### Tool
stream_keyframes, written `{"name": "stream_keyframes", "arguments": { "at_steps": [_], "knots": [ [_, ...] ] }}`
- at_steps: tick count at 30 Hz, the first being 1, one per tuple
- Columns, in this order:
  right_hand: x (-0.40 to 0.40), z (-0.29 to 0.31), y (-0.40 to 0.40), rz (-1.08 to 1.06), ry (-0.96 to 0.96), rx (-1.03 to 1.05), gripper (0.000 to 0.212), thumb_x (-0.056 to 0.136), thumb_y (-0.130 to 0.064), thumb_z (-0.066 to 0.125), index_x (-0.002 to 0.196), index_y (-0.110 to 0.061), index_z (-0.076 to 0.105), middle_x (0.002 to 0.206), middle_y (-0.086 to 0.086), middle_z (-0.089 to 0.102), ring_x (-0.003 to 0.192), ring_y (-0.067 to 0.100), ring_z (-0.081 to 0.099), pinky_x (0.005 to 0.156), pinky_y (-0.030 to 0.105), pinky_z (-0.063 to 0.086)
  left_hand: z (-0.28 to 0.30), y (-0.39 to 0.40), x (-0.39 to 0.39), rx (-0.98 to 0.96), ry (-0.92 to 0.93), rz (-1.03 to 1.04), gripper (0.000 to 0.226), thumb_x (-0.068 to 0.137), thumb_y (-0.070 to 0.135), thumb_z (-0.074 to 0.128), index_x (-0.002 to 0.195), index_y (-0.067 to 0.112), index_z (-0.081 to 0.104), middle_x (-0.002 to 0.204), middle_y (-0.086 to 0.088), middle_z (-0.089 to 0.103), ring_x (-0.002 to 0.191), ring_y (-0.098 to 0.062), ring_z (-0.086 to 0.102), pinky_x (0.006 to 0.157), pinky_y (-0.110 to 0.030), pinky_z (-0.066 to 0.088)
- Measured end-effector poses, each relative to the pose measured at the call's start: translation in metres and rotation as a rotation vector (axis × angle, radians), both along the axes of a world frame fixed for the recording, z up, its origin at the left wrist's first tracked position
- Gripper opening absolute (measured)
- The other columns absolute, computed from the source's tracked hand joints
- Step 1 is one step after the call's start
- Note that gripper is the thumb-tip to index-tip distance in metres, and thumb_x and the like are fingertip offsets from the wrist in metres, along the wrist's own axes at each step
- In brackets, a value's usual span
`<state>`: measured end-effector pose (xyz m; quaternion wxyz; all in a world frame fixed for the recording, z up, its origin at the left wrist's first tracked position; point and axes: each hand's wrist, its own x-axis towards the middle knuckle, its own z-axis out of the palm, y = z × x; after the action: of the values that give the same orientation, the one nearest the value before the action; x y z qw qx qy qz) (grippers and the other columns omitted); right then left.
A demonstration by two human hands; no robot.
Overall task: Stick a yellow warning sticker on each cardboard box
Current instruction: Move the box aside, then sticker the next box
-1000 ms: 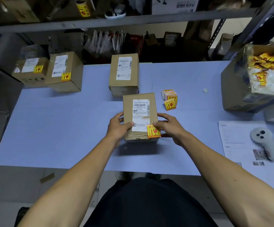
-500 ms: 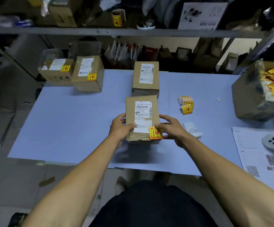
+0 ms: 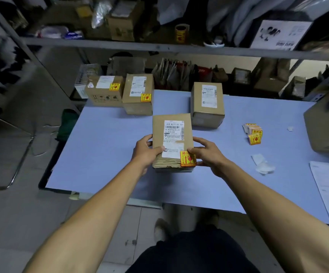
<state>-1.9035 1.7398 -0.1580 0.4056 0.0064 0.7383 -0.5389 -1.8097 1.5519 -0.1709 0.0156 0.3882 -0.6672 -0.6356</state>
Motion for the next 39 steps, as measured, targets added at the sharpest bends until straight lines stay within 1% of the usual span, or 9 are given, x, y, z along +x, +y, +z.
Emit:
{"name": "stream_keyframes", "arguments": {
  "at_steps": [8,16,19,24,26,28,31,35,39],
  "knots": [
    [-0.01,0.009,-0.04,-0.033,0.018,-0.006,0.055,0.096,-0.009,0.056,0.145,-0.028,0.041,0.105,0.003,0.072,0.093,0.014,0.069,0.07,0.032,0.052,0.008,-0.041,-0.02,0.001,0.01,-0.03,0.061,0.082,0.007,0.075,0.137,0.02,0.051,0.119,-0.003,0.062,0.11,-0.023,0.062,0.09,-0.044,0.056],
    [-0.067,0.011,-0.063,-0.026,0.083,-0.002,0.058,0.096,-0.01,0.057,0.148,-0.025,0.037,0.119,0.005,0.067,0.098,0.015,0.066,0.086,0.04,0.053,0.015,-0.064,-0.086,-0.034,0.01,-0.075,0.067,0.083,0.009,0.074,0.142,0.019,0.045,0.128,-0.005,0.062,0.111,-0.023,0.062,0.089,-0.043,0.057],
    [-0.099,0.008,-0.07,-0.037,0.082,0.002,0.057,0.095,-0.009,0.057,0.148,-0.023,0.038,0.112,0.002,0.068,0.092,0.014,0.066,0.089,0.042,0.053,0.015,-0.07,-0.116,-0.056,-0.002,-0.078,0.067,0.084,0.007,0.073,0.143,0.017,0.044,0.129,-0.004,0.06,0.115,-0.023,0.059,0.092,-0.045,0.055],
    [-0.146,0.002,-0.086,-0.062,0.03,-0.007,0.055,0.095,-0.006,0.056,0.146,-0.021,0.04,0.098,-0.004,0.067,0.085,0.014,0.067,0.075,0.035,0.057,0.01,-0.082,-0.163,-0.076,-0.04,-0.066,0.06,0.082,0.005,0.073,0.137,0.016,0.051,0.122,-0.003,0.064,0.109,-0.021,0.062,0.092,-0.043,0.055],
    [-0.163,-0.004,-0.093,-0.063,0.016,-0.004,0.056,0.095,-0.006,0.057,0.145,-0.023,0.041,0.101,0.0,0.069,0.087,0.016,0.069,0.076,0.038,0.06,0.007,-0.086,-0.18,-0.1,-0.058,-0.053,0.054,0.081,0.002,0.073,0.131,0.012,0.056,0.119,-0.006,0.066,0.106,-0.022,0.064,0.087,-0.036,0.057],
    [-0.179,-0.01,-0.1,-0.054,0.012,0.007,0.057,0.094,-0.007,0.057,0.146,-0.024,0.041,0.106,0.002,0.069,0.09,0.018,0.07,0.076,0.04,0.06,0.004,-0.091,-0.195,-0.118,-0.076,-0.053,0.049,0.082,-0.002,0.07,0.128,0.009,0.057,0.117,-0.008,0.067,0.1,-0.02,0.064,0.074,-0.023,0.056],
    [-0.196,-0.016,-0.112,-0.052,0.031,0.012,0.056,0.094,-0.004,0.056,0.146,-0.019,0.04,0.1,0.001,0.068,0.085,0.015,0.068,0.067,0.03,0.058,0.002,-0.099,-0.214,-0.152,-0.114,-0.065,0.048,0.083,-0.004,0.069,0.128,0.008,0.057,0.111,-0.006,0.066,0.094,-0.018,0.062,0.056,-0.011,0.051],
    [-0.217,-0.029,-0.13,-0.067,0.017,0.009,0.054,0.095,-0.006,0.057,0.145,-0.018,0.041,0.102,0.002,0.068,0.083,0.01,0.068,0.065,0.024,0.055,-0.008,-0.112,-0.241,-0.246,-0.172,-0.105,0.051,0.077,0.004,0.076,0.124,0.012,0.059,0.115,-0.004,0.069,0.1,-0.021,0.065,0.088,-0.03,0.053],
    [-0.235,-0.043,-0.145,-0.07,0.092,0.093,0.057,0.092,-0.01,0.06,0.145,-0.021,0.043,0.111,0.002,0.068,0.087,0.011,0.066,0.079,0.029,0.056,-0.017,-0.118,-0.263,-0.301,-0.197,-0.147,0.053,0.077,0.006,0.077,0.126,0.014,0.058,0.118,-0.004,0.068,0.107,-0.023,0.064,0.094,-0.032,0.051]
  ]
}}
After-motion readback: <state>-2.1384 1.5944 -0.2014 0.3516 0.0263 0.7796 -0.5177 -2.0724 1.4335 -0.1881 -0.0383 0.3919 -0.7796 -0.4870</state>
